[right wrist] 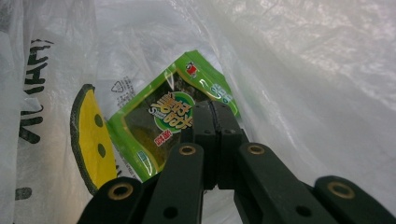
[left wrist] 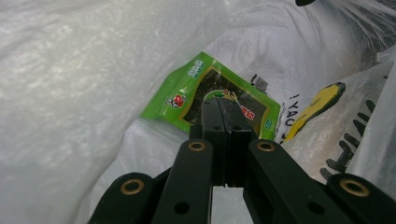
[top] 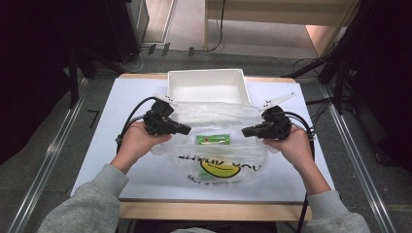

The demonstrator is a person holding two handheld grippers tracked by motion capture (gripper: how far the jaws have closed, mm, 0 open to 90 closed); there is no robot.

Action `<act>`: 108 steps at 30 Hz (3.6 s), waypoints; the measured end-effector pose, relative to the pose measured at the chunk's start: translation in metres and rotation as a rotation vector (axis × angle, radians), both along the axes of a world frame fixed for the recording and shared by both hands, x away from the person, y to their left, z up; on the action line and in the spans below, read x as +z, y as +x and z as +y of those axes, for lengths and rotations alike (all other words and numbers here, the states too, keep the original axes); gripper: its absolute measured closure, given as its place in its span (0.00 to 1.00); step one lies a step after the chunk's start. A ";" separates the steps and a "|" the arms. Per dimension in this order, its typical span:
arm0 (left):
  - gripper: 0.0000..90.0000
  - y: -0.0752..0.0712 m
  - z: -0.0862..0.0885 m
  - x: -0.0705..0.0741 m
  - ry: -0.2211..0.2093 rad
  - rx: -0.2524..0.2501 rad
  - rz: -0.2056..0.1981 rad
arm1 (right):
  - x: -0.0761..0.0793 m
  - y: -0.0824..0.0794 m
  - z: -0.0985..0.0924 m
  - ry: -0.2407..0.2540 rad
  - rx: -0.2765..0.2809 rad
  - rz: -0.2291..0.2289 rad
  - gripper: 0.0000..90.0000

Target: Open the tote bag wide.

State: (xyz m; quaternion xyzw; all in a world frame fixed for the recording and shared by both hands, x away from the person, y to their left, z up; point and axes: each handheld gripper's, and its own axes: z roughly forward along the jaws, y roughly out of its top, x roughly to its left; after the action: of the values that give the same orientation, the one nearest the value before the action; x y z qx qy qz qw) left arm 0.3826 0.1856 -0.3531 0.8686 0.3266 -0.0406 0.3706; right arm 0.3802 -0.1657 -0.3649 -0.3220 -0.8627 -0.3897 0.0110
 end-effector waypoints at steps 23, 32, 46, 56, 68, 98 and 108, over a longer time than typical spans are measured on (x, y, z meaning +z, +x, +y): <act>1.00 -0.012 0.003 -0.041 0.015 0.028 0.038 | -0.042 -0.013 -0.004 -0.022 -0.047 0.024 1.00; 1.00 -0.016 0.008 -0.056 0.016 0.046 0.052 | -0.057 -0.019 -0.001 -0.028 -0.071 0.018 1.00; 1.00 -0.020 0.018 -0.074 0.013 0.099 0.058 | -0.077 -0.021 -0.001 -0.050 -0.127 0.027 1.00; 1.00 -0.019 0.033 -0.090 0.018 0.169 0.091 | -0.089 -0.022 -0.007 -0.075 -0.178 0.044 1.00; 1.00 -0.017 0.041 -0.102 0.064 0.239 0.114 | -0.104 -0.019 -0.008 -0.113 -0.204 0.035 1.00; 1.00 -0.013 0.081 -0.101 0.085 0.397 0.133 | -0.100 -0.030 -0.063 -0.193 -0.464 0.088 1.00; 1.00 -0.012 0.083 -0.099 0.094 0.408 0.118 | -0.099 -0.028 -0.062 -0.236 -0.444 0.052 1.00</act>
State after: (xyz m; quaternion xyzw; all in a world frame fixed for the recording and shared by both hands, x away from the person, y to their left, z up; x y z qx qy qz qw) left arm 0.3702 0.2681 -0.4525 0.7970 0.5182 0.0000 0.3103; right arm 0.3520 -0.2276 -0.4637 -0.5127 -0.8098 -0.2706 -0.0902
